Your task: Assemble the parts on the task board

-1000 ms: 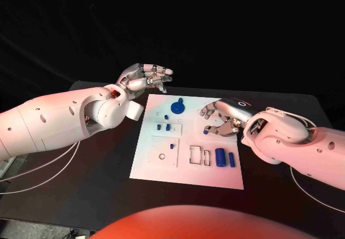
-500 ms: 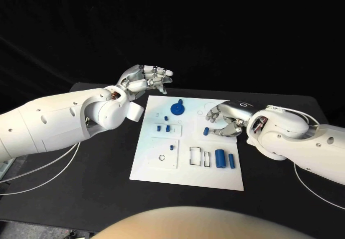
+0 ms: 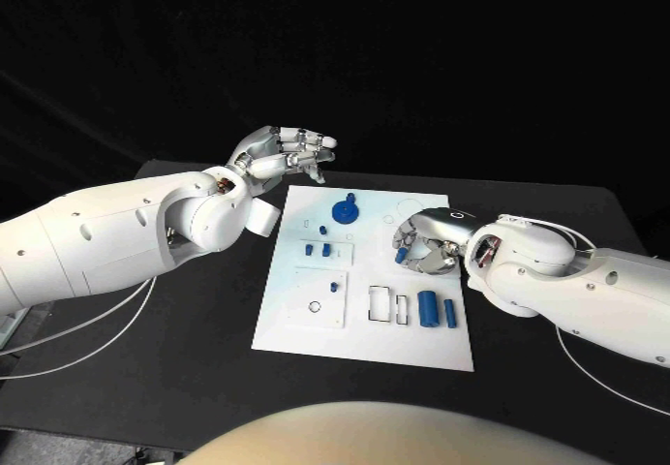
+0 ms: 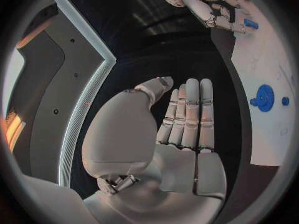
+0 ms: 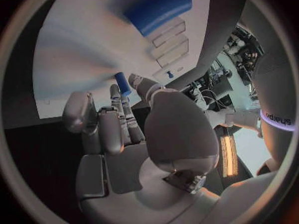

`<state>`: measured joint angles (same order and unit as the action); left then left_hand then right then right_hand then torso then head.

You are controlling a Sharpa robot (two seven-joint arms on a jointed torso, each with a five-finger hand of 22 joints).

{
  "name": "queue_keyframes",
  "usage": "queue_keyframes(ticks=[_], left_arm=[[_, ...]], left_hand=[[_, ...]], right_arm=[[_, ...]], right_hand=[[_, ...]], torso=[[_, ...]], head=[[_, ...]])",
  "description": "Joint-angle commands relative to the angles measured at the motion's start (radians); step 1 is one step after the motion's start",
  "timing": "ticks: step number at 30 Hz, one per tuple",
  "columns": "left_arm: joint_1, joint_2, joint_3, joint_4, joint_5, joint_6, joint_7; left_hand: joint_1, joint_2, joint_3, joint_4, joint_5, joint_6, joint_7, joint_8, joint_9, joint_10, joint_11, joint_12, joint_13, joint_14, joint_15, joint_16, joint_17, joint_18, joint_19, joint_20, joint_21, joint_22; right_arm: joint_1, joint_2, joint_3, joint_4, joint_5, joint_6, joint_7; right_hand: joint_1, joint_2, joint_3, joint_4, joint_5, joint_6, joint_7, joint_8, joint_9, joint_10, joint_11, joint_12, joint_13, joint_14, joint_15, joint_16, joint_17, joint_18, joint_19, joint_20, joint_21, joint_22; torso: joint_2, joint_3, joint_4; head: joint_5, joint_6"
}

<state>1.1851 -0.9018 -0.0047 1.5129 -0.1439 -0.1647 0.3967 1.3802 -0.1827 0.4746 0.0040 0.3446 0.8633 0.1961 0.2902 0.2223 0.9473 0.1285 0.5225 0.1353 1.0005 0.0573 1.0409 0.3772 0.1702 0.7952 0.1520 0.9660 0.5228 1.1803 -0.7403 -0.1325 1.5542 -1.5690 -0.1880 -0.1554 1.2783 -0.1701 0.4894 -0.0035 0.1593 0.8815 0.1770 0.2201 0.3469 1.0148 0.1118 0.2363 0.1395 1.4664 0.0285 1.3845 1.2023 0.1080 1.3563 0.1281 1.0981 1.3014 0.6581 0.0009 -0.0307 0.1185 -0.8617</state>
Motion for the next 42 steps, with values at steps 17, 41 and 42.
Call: queue_keyframes(ticks=[17, 41, 42], left_arm=[[0.000, 0.001, 0.001, 0.001, -0.003, 0.013, 0.002], [0.000, 0.003, 0.001, -0.003, -0.003, 0.014, 0.002], [0.000, 0.003, 0.001, -0.003, -0.003, 0.015, 0.002]], left_hand=[[-0.005, -0.001, -0.007, -0.002, 0.003, -0.005, 0.002, -0.004, 0.003, -0.005, 0.001, 0.003, 0.000, -0.005, 0.002, -0.004, -0.002, 0.013, 0.000, 0.007, -0.008, -0.003], [-0.004, 0.000, -0.007, -0.003, 0.003, -0.005, 0.002, -0.004, 0.003, -0.006, 0.001, 0.005, 0.000, -0.005, 0.002, -0.003, -0.002, 0.013, 0.001, 0.007, -0.009, -0.003], [-0.004, 0.000, -0.007, -0.003, 0.003, -0.005, 0.002, -0.004, 0.003, -0.006, 0.001, 0.005, 0.000, -0.005, 0.002, -0.003, -0.002, 0.013, 0.001, 0.007, -0.009, -0.003]], right_arm=[[-0.013, 0.016, -0.001, -0.018, -0.032, -0.073, -0.026], [0.007, -0.060, 0.014, 0.148, -0.031, -0.208, -0.026], [0.007, -0.057, 0.015, 0.158, -0.029, -0.209, -0.024]], right_hand=[[0.022, 0.072, 0.092, 0.009, -0.071, 0.098, -0.028, 0.044, 0.020, 0.112, -0.029, 0.002, -0.022, 0.030, -0.026, 0.010, 0.010, -0.016, 0.036, -0.022, 0.053, 0.035], [0.026, 0.077, 0.113, -0.008, -0.085, 0.117, -0.037, 0.070, 0.039, 0.144, -0.038, -0.007, -0.023, 0.031, -0.034, 0.010, 0.008, -0.019, 0.045, -0.030, 0.071, 0.049], [0.026, 0.077, 0.113, -0.008, -0.085, 0.117, -0.037, 0.070, 0.039, 0.144, -0.038, -0.007, -0.023, 0.031, -0.034, 0.010, 0.008, -0.019, 0.045, -0.030, 0.071, 0.049]], torso=[[0.000, 0.0007, -0.0011], [-0.003, -0.0005, -0.0024], [-0.002, -0.0003, -0.0024]], head=[[0.001, -0.006], [0.002, -0.005], [0.002, -0.004]])
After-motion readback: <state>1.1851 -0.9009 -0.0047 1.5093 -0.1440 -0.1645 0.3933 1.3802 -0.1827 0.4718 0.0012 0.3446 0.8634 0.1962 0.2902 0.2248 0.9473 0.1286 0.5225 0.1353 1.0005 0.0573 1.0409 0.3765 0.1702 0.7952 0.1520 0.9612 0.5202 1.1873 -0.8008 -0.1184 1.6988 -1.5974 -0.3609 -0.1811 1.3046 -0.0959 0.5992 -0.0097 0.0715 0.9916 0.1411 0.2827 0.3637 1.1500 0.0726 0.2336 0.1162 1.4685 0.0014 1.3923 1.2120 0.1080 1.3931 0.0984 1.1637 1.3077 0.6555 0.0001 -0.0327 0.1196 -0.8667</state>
